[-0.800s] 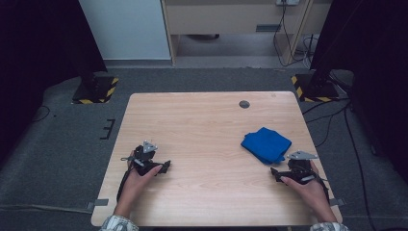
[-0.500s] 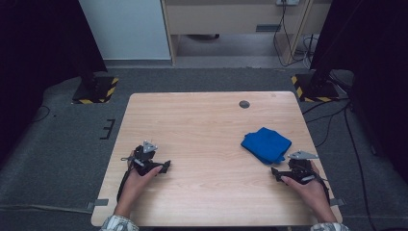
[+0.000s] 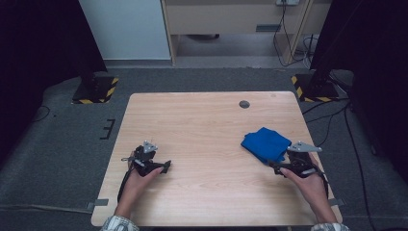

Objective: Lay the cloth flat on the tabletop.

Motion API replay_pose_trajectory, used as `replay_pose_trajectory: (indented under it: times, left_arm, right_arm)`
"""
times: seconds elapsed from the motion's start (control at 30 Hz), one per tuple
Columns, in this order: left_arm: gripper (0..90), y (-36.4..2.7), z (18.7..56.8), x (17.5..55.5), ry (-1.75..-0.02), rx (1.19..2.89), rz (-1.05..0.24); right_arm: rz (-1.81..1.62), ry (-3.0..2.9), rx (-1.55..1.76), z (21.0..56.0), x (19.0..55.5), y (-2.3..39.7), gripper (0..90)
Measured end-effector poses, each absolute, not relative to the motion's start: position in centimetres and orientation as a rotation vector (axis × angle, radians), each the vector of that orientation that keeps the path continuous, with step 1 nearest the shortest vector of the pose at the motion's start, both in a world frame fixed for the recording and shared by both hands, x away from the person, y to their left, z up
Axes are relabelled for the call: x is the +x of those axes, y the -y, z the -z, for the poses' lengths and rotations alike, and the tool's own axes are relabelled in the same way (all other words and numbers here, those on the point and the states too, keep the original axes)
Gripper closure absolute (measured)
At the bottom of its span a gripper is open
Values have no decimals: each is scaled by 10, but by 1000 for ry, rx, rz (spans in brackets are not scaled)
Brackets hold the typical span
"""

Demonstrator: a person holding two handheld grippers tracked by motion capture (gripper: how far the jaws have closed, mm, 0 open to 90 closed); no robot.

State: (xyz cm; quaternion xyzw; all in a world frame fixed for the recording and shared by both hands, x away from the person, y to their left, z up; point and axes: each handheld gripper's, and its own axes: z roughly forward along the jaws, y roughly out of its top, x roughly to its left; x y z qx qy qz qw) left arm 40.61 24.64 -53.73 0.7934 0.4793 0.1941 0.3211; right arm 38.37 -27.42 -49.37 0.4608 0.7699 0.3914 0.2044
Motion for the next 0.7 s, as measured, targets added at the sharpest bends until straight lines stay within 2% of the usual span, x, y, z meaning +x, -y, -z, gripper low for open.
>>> replay_pose_trajectory:
  times: [0.1,0.23,0.4,0.7]
  left_arm:
    - [0,-246,537,406,-1259,2084,-510]
    - [0,-245,537,405,-1269,2077,-515]
    - [0,-244,537,405,-1272,2077,-516]
    - [0,-243,537,405,-1274,2076,-517]
  right_arm:
    - [-1102,-2123,1278,491,390,271,72]
    - [-1082,-2113,1280,490,417,262,84]
    - [-1054,-2082,1331,498,444,256,133]
    - [-992,-2180,1423,523,452,258,96]
